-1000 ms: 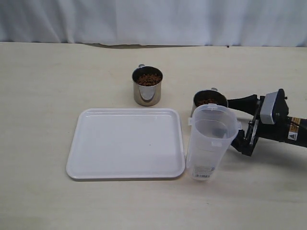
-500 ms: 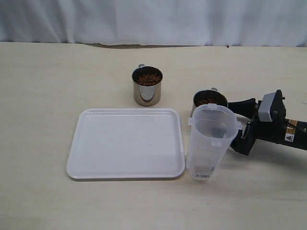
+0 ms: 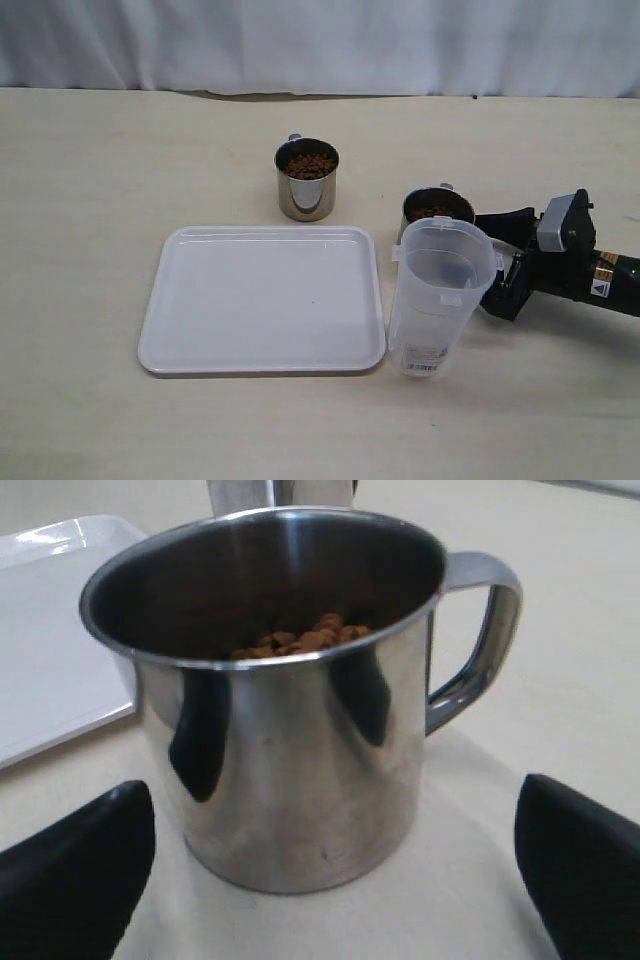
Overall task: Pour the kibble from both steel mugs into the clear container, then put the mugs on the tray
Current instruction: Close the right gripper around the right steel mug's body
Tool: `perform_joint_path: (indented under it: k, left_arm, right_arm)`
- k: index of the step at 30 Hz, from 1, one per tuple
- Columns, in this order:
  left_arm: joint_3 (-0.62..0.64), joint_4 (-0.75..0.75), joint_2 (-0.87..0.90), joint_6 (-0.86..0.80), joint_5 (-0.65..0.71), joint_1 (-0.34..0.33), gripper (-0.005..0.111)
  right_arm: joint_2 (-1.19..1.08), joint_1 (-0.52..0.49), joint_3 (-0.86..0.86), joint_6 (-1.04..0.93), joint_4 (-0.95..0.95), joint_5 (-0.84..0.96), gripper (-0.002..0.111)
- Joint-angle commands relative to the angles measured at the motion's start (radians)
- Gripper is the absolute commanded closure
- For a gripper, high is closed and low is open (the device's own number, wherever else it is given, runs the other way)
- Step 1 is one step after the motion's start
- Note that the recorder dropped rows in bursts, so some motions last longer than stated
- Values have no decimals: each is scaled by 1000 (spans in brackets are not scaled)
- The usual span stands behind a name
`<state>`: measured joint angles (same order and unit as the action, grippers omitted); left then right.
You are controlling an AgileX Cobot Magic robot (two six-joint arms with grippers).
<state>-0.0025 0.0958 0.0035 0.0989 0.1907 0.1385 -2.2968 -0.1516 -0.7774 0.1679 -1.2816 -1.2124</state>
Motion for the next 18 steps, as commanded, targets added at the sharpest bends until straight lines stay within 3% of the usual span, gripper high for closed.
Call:
perform_joint_path:
  k: [1,18]
  left_arm:
    - [3,-3,-4,-5,-17,-4,107]
    - [3,-1,-4,-5,-17,-4,107]
  right_arm:
    - [-11,4,-1,3,3,-9,33]
    - [-11,4,-1,3,11,-9,33]
